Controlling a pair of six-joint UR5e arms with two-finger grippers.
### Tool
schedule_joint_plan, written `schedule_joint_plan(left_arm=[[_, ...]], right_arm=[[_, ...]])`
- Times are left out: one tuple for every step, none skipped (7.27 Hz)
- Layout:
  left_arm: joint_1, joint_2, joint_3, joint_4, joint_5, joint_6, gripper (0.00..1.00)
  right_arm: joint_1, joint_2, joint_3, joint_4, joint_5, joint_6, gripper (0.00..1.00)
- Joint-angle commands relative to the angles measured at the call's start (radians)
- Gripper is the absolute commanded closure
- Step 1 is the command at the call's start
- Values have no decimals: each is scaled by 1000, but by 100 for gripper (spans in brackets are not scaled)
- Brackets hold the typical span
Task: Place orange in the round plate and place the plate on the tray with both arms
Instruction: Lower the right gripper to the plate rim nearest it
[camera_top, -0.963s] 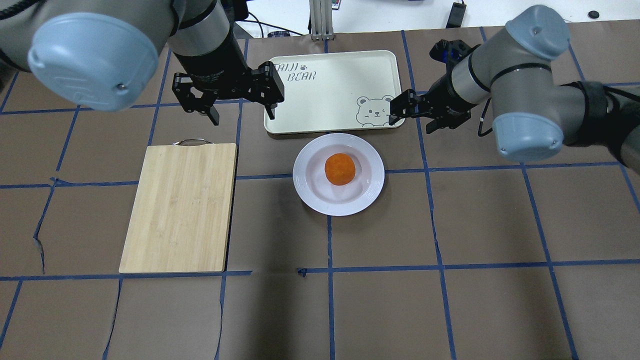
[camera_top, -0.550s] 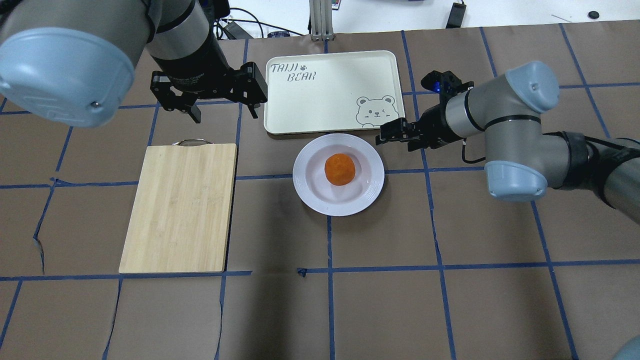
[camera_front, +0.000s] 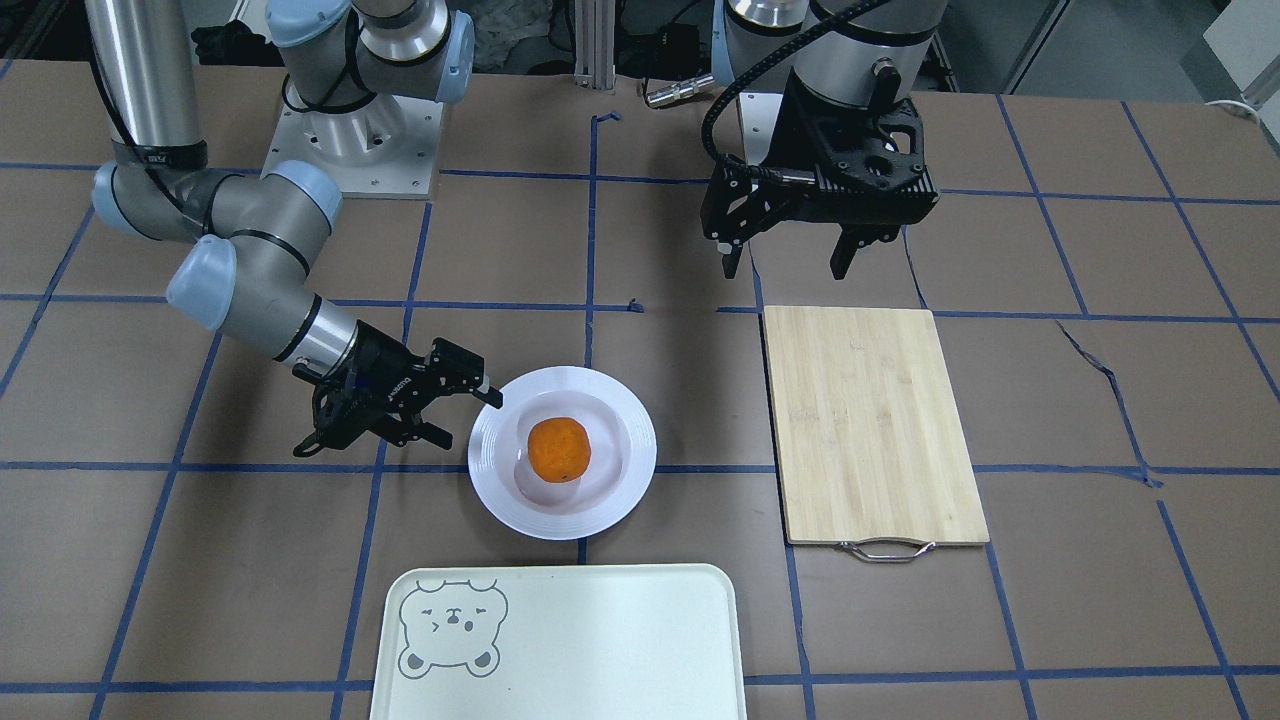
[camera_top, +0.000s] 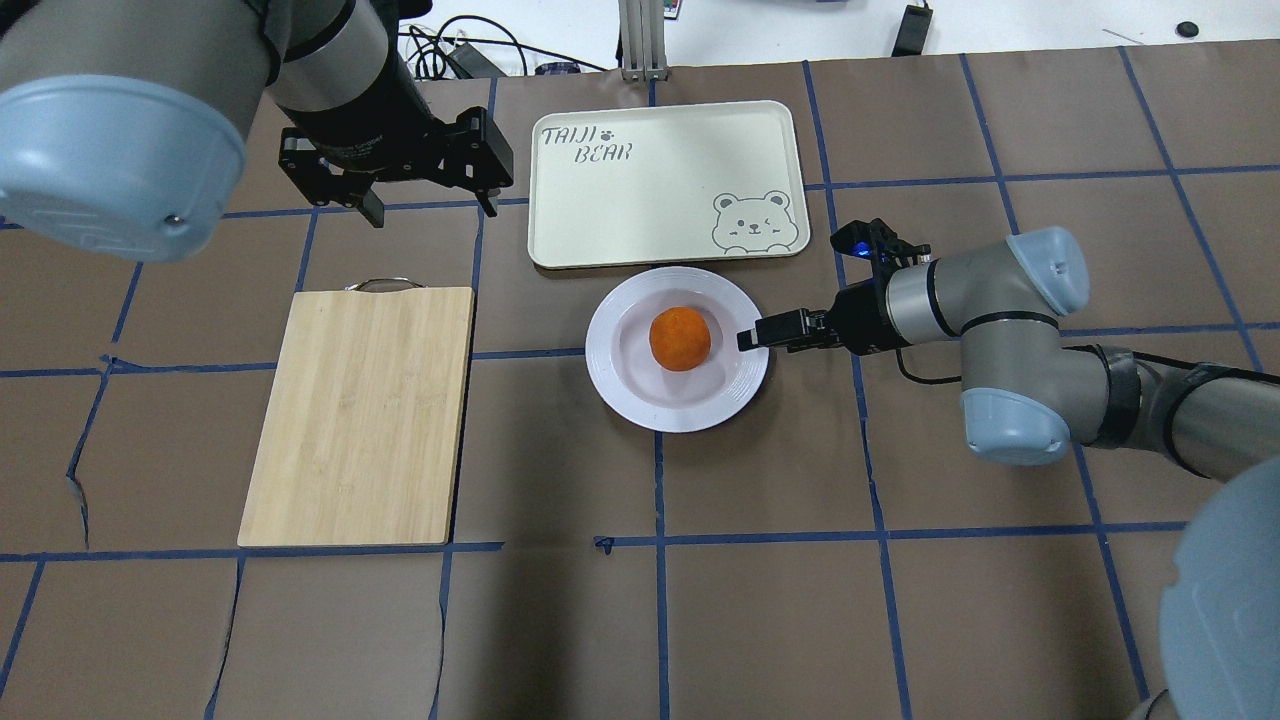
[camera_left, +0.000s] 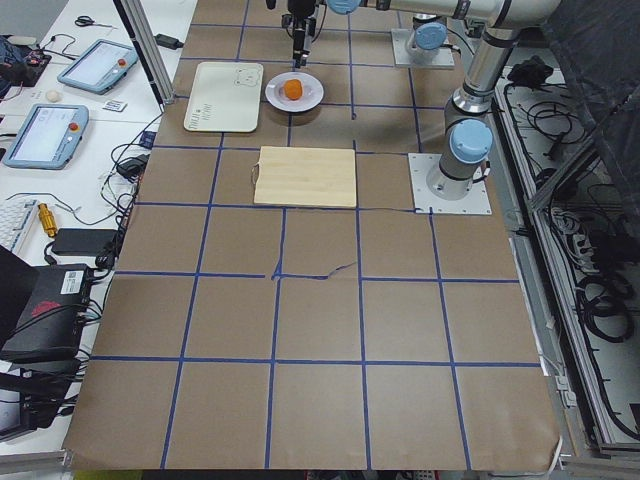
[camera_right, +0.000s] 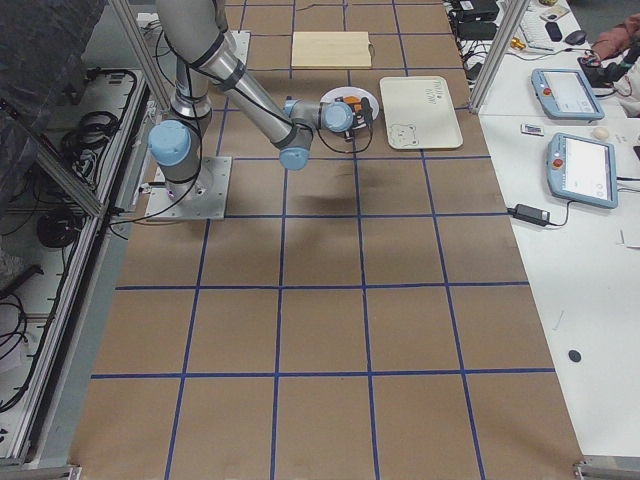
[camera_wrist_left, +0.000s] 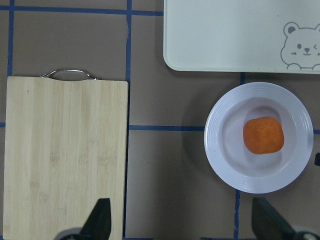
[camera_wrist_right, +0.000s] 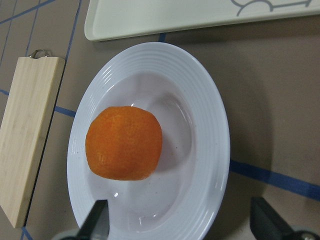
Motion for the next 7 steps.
schedule_joint_plan(left_arm=[[1,5,11,-55,3,0,0],[1,8,11,-62,5,0,0],[4,14,6,-62,5,0,0],[4,15,2,-62,5,0,0],[4,15,3,-62,3,0,0],[4,15,3,-62,3,0,0],[4,15,3,-62,5,0,0]], right_arm=[[-4,45,5,-8,75,11,0],[-2,47,9,-6,77,42,1],[1,45,12,-6,80,78,1],[1,45,12,1,79,89,0],[7,53,12,3,80,140,1],[15,64,9,3,82,183,1],[30,64,6,3,80,203,1]])
